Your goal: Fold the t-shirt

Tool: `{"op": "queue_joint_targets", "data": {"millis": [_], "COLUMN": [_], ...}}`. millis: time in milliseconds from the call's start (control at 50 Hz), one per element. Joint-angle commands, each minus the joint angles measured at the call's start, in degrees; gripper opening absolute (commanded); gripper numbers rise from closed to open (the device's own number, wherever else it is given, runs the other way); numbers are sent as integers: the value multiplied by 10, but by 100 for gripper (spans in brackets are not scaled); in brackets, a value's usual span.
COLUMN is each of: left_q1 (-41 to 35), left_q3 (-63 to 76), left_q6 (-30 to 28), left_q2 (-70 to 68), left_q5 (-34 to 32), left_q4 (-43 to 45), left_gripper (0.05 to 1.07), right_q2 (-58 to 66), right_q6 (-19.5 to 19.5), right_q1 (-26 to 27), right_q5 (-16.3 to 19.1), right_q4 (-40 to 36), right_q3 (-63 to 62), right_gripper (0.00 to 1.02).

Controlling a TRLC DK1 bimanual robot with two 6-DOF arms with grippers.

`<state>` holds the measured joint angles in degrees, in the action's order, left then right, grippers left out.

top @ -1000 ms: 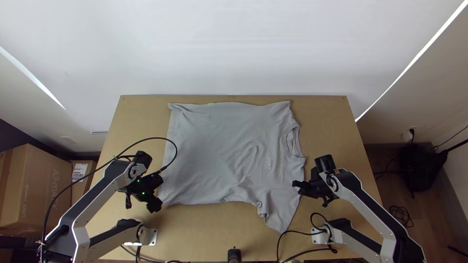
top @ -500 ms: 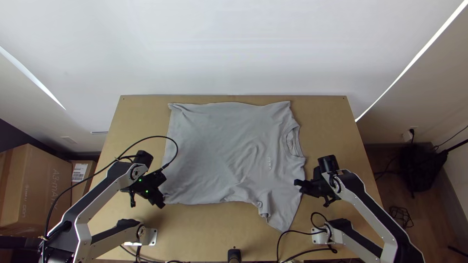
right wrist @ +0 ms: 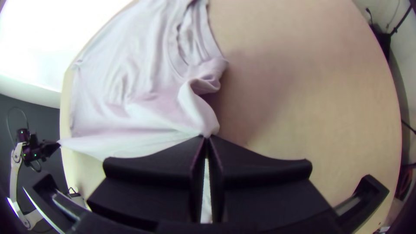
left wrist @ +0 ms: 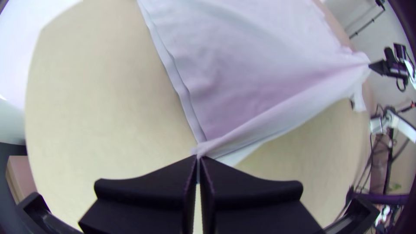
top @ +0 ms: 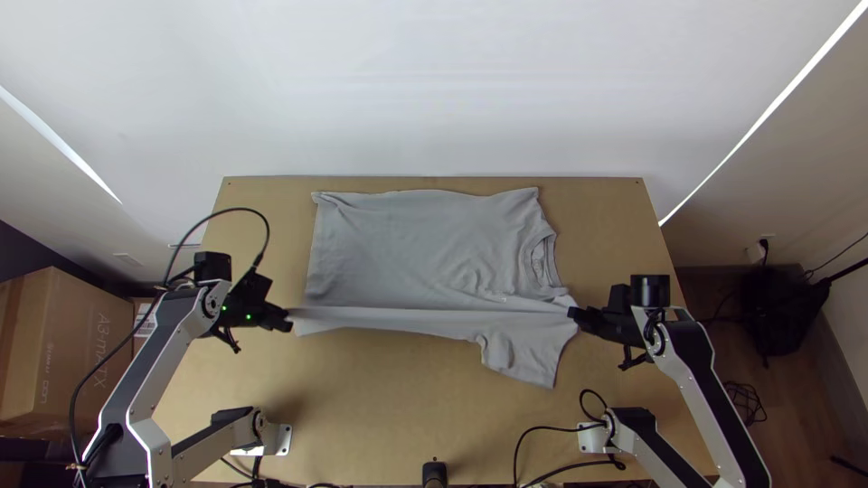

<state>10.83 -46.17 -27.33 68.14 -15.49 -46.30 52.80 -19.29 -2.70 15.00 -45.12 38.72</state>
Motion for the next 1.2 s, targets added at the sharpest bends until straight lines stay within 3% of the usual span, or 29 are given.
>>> {"op": "queue_joint_targets", "data": {"millis": [0,260,560,740,960,1180], "left_q1": [-3,-32,-30,-21,-20,-15], "left_q3": [-58,-217,-437,-541,-647,-669], "left_q6": [74,191,243,260,286,271], "left_q2": [-27,-32,47,68,55,-25], "left_q5": [3,31,121,138,191,212], "left_q4": [31,86,147,188,215,258], "left_gripper": [8,8,8,8,8,8], "right_q2": [-8,77,252,320,298,208], "right_q6": [7,6,23,18,-3,-22], "right_q1": [-29,-39,-29,-29,-31,-35], "right_q5": [-7,-8,-9,-27,-90,-95], "right_q4": [6,92,127,144,225,226], "right_q3": [72,255,549,700,800,849], "right_gripper": [2,2,2,2,2,2]}}
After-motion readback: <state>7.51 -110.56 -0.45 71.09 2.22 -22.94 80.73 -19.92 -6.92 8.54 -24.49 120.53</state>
